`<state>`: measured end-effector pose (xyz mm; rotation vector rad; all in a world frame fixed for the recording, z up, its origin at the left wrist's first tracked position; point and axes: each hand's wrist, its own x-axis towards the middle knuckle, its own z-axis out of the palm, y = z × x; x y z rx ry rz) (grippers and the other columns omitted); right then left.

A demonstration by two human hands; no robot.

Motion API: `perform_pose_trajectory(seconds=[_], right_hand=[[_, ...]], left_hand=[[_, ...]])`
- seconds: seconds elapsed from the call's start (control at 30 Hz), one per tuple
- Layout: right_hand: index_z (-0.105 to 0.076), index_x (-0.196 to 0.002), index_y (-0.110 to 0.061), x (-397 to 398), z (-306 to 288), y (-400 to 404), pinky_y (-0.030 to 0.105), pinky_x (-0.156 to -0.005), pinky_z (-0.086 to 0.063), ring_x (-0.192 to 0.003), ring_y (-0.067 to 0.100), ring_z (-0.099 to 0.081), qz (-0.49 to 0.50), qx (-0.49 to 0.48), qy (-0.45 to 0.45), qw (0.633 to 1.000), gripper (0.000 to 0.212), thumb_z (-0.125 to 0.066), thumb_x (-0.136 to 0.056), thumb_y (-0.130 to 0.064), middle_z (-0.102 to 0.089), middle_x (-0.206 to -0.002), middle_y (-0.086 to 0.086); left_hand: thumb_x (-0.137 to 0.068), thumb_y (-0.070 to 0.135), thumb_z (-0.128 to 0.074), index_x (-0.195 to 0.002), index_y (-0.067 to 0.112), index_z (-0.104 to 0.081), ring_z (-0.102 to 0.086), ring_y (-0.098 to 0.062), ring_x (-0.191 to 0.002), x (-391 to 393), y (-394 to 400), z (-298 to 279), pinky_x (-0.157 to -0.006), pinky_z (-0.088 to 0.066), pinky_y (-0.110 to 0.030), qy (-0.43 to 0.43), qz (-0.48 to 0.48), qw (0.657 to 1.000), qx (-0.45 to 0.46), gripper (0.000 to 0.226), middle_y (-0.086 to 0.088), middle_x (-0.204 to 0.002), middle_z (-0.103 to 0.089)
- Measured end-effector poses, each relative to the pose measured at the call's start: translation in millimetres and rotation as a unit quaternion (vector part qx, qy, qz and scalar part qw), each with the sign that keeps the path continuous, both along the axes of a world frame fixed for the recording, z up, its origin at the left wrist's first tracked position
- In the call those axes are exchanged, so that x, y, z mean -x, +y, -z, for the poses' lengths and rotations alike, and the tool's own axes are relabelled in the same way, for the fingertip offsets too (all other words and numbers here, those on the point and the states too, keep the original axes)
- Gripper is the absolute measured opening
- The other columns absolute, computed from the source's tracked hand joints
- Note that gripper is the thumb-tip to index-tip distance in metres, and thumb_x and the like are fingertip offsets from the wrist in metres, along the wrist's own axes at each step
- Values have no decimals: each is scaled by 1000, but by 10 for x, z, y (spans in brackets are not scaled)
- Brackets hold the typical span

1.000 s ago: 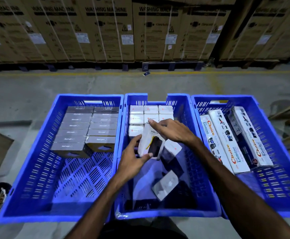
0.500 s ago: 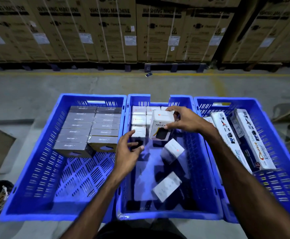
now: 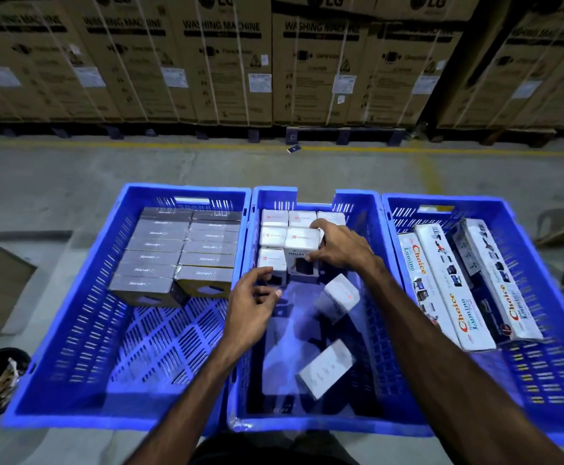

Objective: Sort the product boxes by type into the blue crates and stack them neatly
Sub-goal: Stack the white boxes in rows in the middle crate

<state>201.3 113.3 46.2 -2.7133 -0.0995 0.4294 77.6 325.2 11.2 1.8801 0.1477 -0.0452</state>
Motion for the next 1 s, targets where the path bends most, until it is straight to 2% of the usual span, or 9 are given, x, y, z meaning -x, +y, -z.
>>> perform_pose_trajectory(seconds=[0.1,0.27,0.4,0.53,0.67,0.77,0.87,0.93,1.0], right_hand=[[-46,-137,-31,51,67,-14,43,-87,-46,-114,32,-65,-11,33,-3,999,66,-78,-81,-39,-69,-127,6],[-43,-134,-27,180,315,12,38,-78,-42,-108,33,-66,19,17,8,1000,60,-75,-84,-29,-71,-121,8],[-39,-130,-28,270,558,53,38,-72,-48,-86,29,-64,44,17,10,999,60,-72,-81,-18,-72,-107,7],[-37,-128,-22,350,768,72,39,-64,-53,-76,26,-65,77,-15,-8,997,55,-71,-85,-11,-72,-95,5],[-43,-110,-17,360,871,70,34,-67,-41,-81,31,-62,120,-34,-20,992,29,-67,-93,-22,-65,-91,7],[-55,-96,-19,367,915,26,38,-73,-46,-93,35,-66,117,-30,0,993,19,-63,-90,-35,-70,-97,11],[-58,-84,-22,361,874,-45,38,-81,-49,-97,32,-69,97,-34,18,995,18,-64,-88,-39,-74,-99,6],[-63,-87,-24,357,815,-107,38,-82,-48,-101,28,-68,84,-43,14,995,19,-67,-88,-43,-75,-106,1],[-68,-100,-22,362,743,-187,38,-81,-48,-104,26,-68,73,-56,4,996,26,-68,-88,-45,-74,-112,-1]], left_hand=[[-92,-1,-73,-129,10,-64,-70,4,-82,13,-1,15,-71,-54,-11,-7,-1,1000,-6,39,-1,-118,-69],[-91,0,-74,-125,11,-67,-69,-2,-83,10,-30,55,-73,-56,-14,-14,1,1000,-28,37,-1,-113,-71],[-91,4,-73,-125,19,-68,-69,-2,-87,21,-25,81,-78,-59,-20,-20,7,999,-41,37,7,-110,-72],[-92,6,-73,-120,22,-68,-68,2,-88,26,-28,72,-77,-58,-17,-23,11,998,-56,33,12,-104,-72],[-92,7,-73,-119,17,-71,-69,-2,-89,29,-33,106,-81,-59,-20,-21,14,997,-67,28,10,-99,-74],[-92,6,-73,-112,15,-73,-69,-7,-86,35,-45,118,-80,-58,-21,-21,15,997,-67,23,7,-94,-75],[-92,7,-73,-109,16,-74,-68,-4,-84,46,-61,112,-77,-56,-17,-23,23,996,-78,19,7,-91,-74],[-92,8,-73,-108,17,-74,-67,-4,-84,53,-67,110,-76,-54,-15,-29,32,996,-84,17,7,-90,-74],[-93,7,-73,-107,17,-73,-66,-1,-86,73,-76,93,-74,-51,-10,-34,41,994,-93,18,8,-90,-73]])
